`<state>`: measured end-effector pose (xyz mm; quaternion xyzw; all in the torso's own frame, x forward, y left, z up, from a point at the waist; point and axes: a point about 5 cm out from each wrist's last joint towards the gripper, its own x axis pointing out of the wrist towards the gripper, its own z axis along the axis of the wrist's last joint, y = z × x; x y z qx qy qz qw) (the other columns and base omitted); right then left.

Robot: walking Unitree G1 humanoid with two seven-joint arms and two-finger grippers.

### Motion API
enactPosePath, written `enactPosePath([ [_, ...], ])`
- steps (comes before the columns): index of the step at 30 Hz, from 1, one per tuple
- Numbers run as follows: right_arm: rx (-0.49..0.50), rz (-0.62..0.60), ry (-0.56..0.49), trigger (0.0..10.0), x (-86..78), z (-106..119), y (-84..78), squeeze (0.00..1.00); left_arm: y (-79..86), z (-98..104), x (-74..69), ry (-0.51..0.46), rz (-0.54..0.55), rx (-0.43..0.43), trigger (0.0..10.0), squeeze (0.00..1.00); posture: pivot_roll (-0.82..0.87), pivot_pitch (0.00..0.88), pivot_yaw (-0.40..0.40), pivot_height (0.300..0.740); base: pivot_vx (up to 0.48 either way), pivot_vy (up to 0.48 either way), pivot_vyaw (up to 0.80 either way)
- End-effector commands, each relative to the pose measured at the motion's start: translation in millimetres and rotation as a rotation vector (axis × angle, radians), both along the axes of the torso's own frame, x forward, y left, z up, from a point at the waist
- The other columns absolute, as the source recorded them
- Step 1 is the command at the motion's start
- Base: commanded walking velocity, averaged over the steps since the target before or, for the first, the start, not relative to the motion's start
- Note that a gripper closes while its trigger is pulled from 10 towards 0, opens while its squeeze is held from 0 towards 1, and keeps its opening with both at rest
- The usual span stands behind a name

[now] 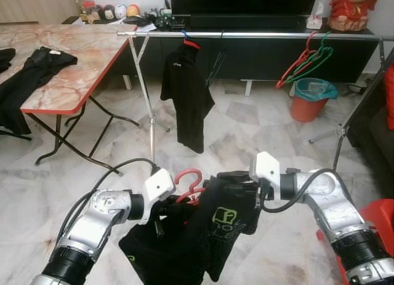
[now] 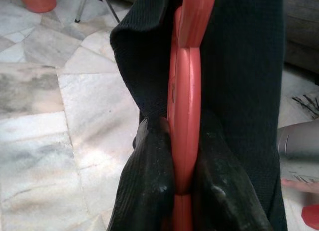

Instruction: Hang hanger

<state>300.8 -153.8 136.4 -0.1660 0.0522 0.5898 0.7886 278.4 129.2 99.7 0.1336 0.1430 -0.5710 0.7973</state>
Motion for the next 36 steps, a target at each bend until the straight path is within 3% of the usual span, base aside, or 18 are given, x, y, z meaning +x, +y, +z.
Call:
enactPosePath([
  [1,0.045,-0.011,-0.055,0.0,1.3,17,-1.7,0.0,0.6,2,-0.4,-0.014,-0.009,0.004,0.0,0.0,-0.02,0.0,0.039,0.74,0.0,0.0,0.0],
  [8,0.018,0.004,-0.051,0.0,-5.2,14,-1.5,0.0,2.5,0,-0.1,-0.017,0.001,0.014,0.0,0.0,-0.02,0.0,0.039,0.74,0.0,0.0,0.0],
  [11,-0.083,-0.01,-0.023,0.0,-10.3,1,-7.9,0.0,9.9,1,2.1,-0.025,0.033,0.021,0.0,0.0,-0.02,0.0,0.039,0.74,0.0,0.0,0.0],
  [16,-0.553,-0.037,-0.009,0.0,-20.8,-41,-41.2,0.0,34.1,7,3.6,-0.026,0.093,0.031,0.0,0.0,-0.03,0.0,0.035,0.74,0.0,0.0,0.0],
  [22,-0.595,-0.095,-0.039,0.0,-17.0,-45,-44.3,0.0,49.8,9,-8.5,0.041,0.011,0.108,0.0,0.0,-0.02,0.0,0.033,0.74,0.0,0.0,0.0],
  [27,-0.748,-0.205,-0.18,0.0,0.4,-43,-56.6,0.0,68.2,14,-25.1,0.116,-0.124,0.201,0.0,0.0,-0.02,0.0,0.029,0.74,0.0,0.0,0.0],
  [32,-0.695,-0.204,-0.246,0.0,7.5,-33,-45.6,0.0,66.9,10,-33.0,0.125,-0.203,0.293,0.0,0.0,-0.02,0.0,0.028,0.74,0.0,0.0,0.0],
  [36,-0.672,-0.241,-0.293,0.0,15.3,-26,-40.3,0.0,64.2,7,-40.2,0.147,-0.249,0.314,0.0,0.0,-0.02,0.0,0.029,0.74,0.0,0.0,0.0],
])
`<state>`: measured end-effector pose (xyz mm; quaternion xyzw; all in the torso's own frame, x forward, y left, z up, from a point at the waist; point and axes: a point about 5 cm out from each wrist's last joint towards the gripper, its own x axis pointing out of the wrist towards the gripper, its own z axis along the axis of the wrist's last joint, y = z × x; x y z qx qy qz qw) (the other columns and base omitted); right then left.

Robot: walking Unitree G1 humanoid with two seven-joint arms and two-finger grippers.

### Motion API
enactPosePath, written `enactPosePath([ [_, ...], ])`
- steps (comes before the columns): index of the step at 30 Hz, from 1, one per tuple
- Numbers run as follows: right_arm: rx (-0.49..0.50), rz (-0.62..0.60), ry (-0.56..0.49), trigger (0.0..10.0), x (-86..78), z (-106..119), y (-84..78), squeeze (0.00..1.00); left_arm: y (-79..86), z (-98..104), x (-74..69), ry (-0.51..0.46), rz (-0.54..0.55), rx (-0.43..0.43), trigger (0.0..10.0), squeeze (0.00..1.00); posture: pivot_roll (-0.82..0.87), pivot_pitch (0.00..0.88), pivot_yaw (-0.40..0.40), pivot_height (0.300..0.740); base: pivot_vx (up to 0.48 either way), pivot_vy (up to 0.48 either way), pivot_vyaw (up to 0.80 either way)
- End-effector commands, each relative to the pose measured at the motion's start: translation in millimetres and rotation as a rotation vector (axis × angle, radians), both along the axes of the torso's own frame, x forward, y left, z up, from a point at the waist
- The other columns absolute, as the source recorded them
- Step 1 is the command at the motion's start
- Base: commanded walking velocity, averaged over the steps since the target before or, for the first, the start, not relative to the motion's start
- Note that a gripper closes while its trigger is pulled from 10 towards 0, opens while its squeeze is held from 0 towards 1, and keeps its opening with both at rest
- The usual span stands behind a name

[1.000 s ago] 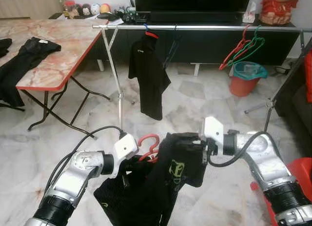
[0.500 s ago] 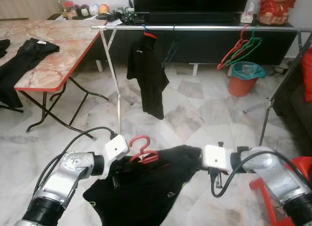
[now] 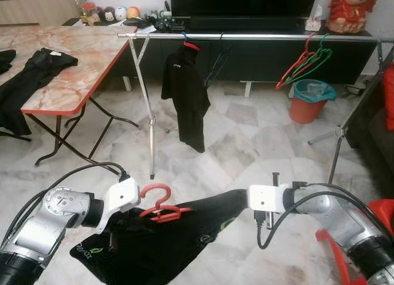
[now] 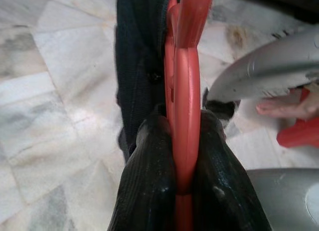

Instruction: Hang hanger

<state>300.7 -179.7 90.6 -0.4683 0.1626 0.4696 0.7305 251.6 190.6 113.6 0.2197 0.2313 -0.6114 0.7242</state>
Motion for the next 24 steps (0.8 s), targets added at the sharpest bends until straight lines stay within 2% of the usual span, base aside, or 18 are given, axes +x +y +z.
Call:
enactPosePath([
  [1,-0.025,-0.083,-0.109,0.0,16.2,20,-14.8,0.0,2.6,-7,-15.0,0.09,-0.101,0.061,0.0,0.0,-0.02,0.0,0.029,0.74,0.0,0.0,0.0],
  [3,-0.046,-0.09,-0.154,0.0,20.6,22,-16.9,0.0,5.9,-8,-21.7,0.119,-0.146,0.099,0.0,0.0,-0.02,0.0,0.029,0.74,0.0,0.0,0.0],
  [5,0.026,-0.071,-0.195,0.0,25.1,32,-10.1,0.0,10.2,-18,-24.5,0.119,-0.16,0.201,0.0,0.0,-0.02,0.0,0.029,0.74,0.0,0.0,0.0],
  [9,0.083,-0.063,-0.205,0.0,26.9,38,-2.7,0.0,10.6,-24,-26.4,0.11,-0.179,0.243,0.0,0.0,-0.02,0.0,0.027,0.74,0.0,0.0,0.0],
  [12,0.092,-0.07,-0.211,0.0,28.5,38,0.4,0.0,3.8,-23,-26.4,0.104,-0.161,0.18,0.0,0.0,-0.02,0.0,0.028,0.74,0.0,0.0,0.0],
  [16,-0.01,-0.026,-0.101,0.0,16.8,17,-9.0,0.0,1.1,-11,-16.2,0.045,-0.078,0.091,0.0,0.0,-0.02,0.0,0.025,0.74,0.0,0.0,0.0],
  [18,-0.02,-0.03,-0.044,0.0,10.5,9,-13.5,0.0,4.5,-7,-8.0,-0.006,-0.023,0.084,0.0,0.0,-0.02,0.0,0.023,0.74,0.0,0.0,0.0],
  [20,-0.022,-0.055,0.002,0.0,3.4,-1,-16.5,0.0,14.7,-4,0.1,-0.047,0.054,0.098,0.0,0.0,-0.01,0.0,0.022,0.74,0.0,0.0,0.0],
  [24,-0.051,-0.043,0.051,0.0,-4.2,-11,-18.7,0.0,18.5,-4,-0.1,-0.045,0.073,0.099,0.0,0.0,-0.01,0.0,0.022,0.74,0.0,0.0,0.0],
])
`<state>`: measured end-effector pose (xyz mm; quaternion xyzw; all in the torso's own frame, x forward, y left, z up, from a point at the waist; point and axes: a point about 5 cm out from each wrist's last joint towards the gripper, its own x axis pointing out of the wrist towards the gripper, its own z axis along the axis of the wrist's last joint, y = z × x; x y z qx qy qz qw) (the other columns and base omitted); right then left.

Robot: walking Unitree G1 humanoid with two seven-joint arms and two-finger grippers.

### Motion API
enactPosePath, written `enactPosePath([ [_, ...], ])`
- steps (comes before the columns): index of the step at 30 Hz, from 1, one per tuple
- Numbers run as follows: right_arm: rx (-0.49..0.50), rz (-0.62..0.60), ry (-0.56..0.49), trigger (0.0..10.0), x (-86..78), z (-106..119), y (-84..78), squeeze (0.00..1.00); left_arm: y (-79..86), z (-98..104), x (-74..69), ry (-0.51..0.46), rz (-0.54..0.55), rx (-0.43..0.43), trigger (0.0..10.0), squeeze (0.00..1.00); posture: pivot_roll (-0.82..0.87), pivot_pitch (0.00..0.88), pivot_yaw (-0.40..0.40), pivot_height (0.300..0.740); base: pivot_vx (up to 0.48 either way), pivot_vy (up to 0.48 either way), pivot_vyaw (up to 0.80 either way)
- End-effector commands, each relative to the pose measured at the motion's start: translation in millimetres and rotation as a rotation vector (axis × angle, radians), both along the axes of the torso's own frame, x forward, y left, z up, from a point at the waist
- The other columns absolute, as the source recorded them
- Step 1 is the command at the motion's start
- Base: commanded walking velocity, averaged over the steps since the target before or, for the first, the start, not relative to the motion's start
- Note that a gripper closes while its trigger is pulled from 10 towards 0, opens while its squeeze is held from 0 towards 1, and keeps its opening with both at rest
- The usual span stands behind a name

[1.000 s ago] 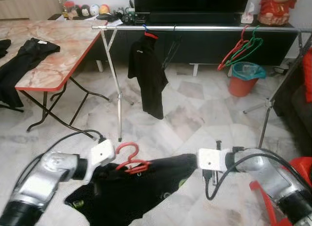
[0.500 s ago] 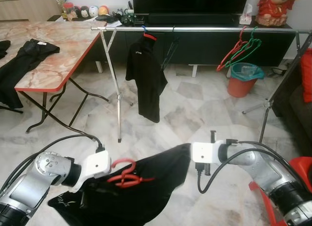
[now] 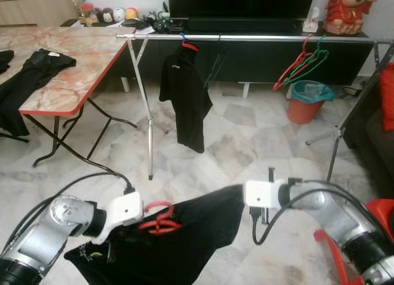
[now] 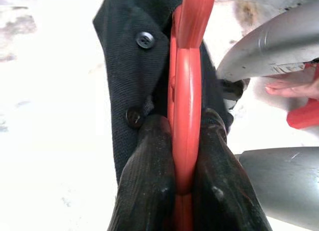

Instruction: Hang hanger

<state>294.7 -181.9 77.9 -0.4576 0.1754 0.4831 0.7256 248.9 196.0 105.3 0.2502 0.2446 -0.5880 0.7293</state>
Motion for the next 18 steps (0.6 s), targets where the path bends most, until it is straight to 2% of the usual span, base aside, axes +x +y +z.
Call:
enactPosePath([
  [1,-0.041,-0.045,0.01,0.0,0.2,1,-15.3,0.0,15.2,3,1.9,-0.015,0.035,0.058,0.0,0.0,-0.01,0.0,0.022,0.74,0.0,0.0,0.0],
  [5,-0.014,-0.031,0.033,0.0,-2.4,3,-12.3,0.0,17.2,1,1.8,-0.018,0.034,0.085,0.0,0.0,-0.02,0.0,0.025,0.74,0.0,0.0,0.0],
  [8,-0.03,-0.046,0.037,0.0,-2.4,1,-14.2,0.0,14.7,2,1.7,-0.01,0.036,0.05,0.0,0.0,-0.02,0.0,0.023,0.74,0.0,0.0,0.0],
  [10,-0.095,-0.07,0.039,0.0,-2.9,-7,-21.9,0.0,10.9,10,-1.3,0.016,0.015,-0.018,0.0,0.0,-0.02,0.0,0.02,0.74,0.0,0.0,0.0],
  [11,-0.095,-0.07,0.039,0.0,-2.9,-7,-21.9,0.0,10.9,10,-1.3,0.016,0.015,-0.018,0.0,0.0,-0.02,0.0,0.02,0.74,0.0,0.0,0.0],
  [15,-0.073,-0.079,0.093,0.0,-10.3,-21,-19.0,0.0,10.7,33,8.5,-0.024,0.09,-0.176,0.0,0.0,-0.01,0.0,0.016,0.74,0.0,0.0,0.0],
  [16,-0.072,-0.084,0.101,0.0,-11.8,-25,-17.1,0.0,9.8,40,7.0,-0.009,0.083,-0.228,0.0,0.0,-0.01,0.0,0.016,0.74,0.0,0.0,0.0],
  [18,-0.073,-0.085,0.108,0.0,-13.1,-28,-16.0,0.0,8.8,43,5.2,0.0,0.069,-0.254,0.0,0.0,-0.01,0.0,0.015,0.74,0.0,0.0,0.0],
])
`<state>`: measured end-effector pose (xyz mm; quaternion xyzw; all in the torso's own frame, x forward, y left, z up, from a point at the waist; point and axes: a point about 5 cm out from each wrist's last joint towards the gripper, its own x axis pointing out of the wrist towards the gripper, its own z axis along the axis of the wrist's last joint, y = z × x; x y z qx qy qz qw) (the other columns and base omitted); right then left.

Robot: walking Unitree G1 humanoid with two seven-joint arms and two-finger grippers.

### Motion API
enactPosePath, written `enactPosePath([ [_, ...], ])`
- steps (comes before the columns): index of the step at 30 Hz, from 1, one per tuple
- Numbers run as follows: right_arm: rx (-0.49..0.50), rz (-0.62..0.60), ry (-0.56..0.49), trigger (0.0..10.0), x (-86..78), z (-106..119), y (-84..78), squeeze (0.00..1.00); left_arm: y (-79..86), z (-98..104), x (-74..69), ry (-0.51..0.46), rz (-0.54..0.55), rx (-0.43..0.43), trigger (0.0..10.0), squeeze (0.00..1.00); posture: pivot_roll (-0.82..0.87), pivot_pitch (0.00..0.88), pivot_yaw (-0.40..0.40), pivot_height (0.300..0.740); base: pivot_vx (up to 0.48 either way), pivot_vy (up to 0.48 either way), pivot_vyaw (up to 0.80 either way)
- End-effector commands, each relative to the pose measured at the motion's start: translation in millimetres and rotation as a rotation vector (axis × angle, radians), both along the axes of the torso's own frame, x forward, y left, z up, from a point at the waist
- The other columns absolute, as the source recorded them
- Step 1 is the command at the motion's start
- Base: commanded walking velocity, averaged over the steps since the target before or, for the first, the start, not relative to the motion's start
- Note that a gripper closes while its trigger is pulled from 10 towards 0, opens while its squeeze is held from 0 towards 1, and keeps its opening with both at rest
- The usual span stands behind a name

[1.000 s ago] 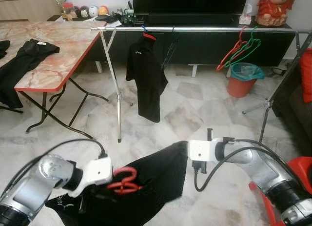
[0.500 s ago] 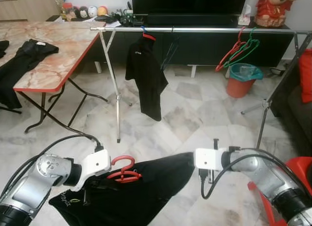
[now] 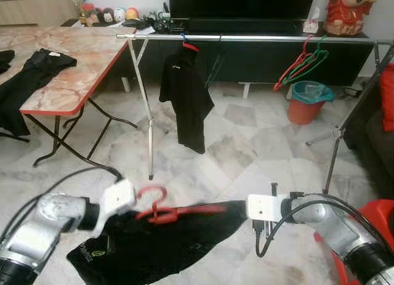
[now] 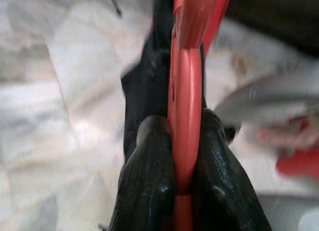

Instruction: Hang hanger

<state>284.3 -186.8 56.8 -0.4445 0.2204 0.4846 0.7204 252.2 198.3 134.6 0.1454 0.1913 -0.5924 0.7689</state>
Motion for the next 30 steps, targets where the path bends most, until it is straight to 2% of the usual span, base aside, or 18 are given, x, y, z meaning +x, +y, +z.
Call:
enactPosePath([
  [1,-0.046,-0.044,0.029,0.0,-3.1,-7,-10.8,0.0,6.2,15,1.2,-0.027,0.002,-0.019,0.0,0.0,-0.01,0.0,0.015,0.74,0.0,0.0,0.0],
  [8,-0.024,-0.074,0.05,0.0,-5.9,-19,-4.5,0.0,-0.8,18,-8.5,0.012,-0.083,-0.059,0.0,0.0,-0.01,0.0,0.014,0.74,0.0,0.0,0.0],
  [12,0.026,-0.098,0.035,0.0,-3.3,-20,2.8,0.0,-6.9,20,-3.5,-0.013,-0.047,-0.109,0.0,0.0,-0.01,0.0,0.014,0.74,0.0,0.0,0.0],
  [13,0.089,-0.109,0.032,0.0,-2.0,-20,12.0,0.0,-15.0,23,10.2,-0.07,0.064,-0.18,0.0,0.0,-0.01,0.0,0.015,0.74,0.0,0.0,0.0],
  [14,0.089,-0.109,0.032,0.0,-2.0,-20,12.0,0.0,-15.0,23,10.2,-0.07,0.064,-0.18,0.0,0.0,-0.01,0.0,0.015,0.74,0.0,0.0,0.0],
  [15,0.106,-0.117,0.039,0.0,-1.8,-22,14.8,0.0,-19.0,25,14.7,-0.083,0.101,-0.223,0.0,0.0,-0.01,0.0,0.015,0.74,0.0,0.0,0.0],
  [16,0.118,-0.126,0.048,0.0,-2.1,-23,16.4,0.0,-23.4,28,19.7,-0.12,0.141,-0.27,0.0,0.0,-0.01,0.0,0.014,0.74,0.0,0.0,0.0],
  [18,0.133,-0.141,0.057,0.0,-2.6,-27,20.1,0.0,-33.7,34,25.7,-0.13,0.201,-0.4,0.0,0.0,-0.01,0.0,0.014,0.74,0.0,0.0,0.0],
  [19,0.156,-0.146,0.064,0.0,-3.0,-28,23.0,0.0,-39.3,36,31.1,-0.149,0.266,-0.461,2.8,0.0,-0.01,0.0,0.014,0.74,0.0,0.0,0.0],
  [20,0.176,-0.154,0.066,0.0,-2.9,-28,25.3,0.0,-44.0,38,34.1,-0.149,0.309,-0.512,4.2,0.0,-0.01,0.0,0.014,0.74,0.0,0.0,0.0],
  [21,0.192,-0.163,0.068,0.0,-2.5,-29,26.9,0.0,-48.1,39,36.7,-0.168,0.341,-0.547,10.0,0.0,-0.01,0.0,0.014,0.74,0.0,0.0,0.0],
  [22,0.216,-0.171,0.072,0.0,-2.1,-29,29.3,0.0,-51.0,39,41.0,-0.183,0.396,-0.571,10.0,0.0,-0.01,0.0,0.012,0.74,0.0,0.0,0.0],
  [25,0.266,-0.198,0.075,0.0,-0.2,-28,33.6,0.0,-56.3,40,45.4,-0.207,0.458,-0.608,10.0,0.0,-0.01,0.0,0.013,0.74,0.0,0.0,0.0],
  [26,0.286,-0.205,0.079,0.0,0.1,-28,36.4,0.0,-54.3,41,55.7,-0.215,0.589,-0.656,10.0,0.0,-0.01,0.0,0.013,0.74,0.0,0.0,0.0],
  [27,0.286,-0.205,0.079,0.0,0.1,-28,36.4,0.0,-54.3,41,55.7,-0.215,0.589,-0.656,10.0,0.0,-0.01,0.0,0.013,0.74,0.0,0.0,0.0],
  [28,0.293,-0.21,0.081,0.0,0.1,-29,38.4,0.0,-49.0,42,65.8,-0.225,0.724,-0.695,10.0,0.0,-0.01,0.0,0.013,0.74,0.0,0.0,0.0],
  [30,0.298,-0.217,0.085,0.0,0.2,-31,40.0,0.0,-43.7,43,73.0,-0.228,0.831,-0.745,10.0,0.0,-0.01,0.0,0.013,0.74,0.0,0.0,0.0],
])
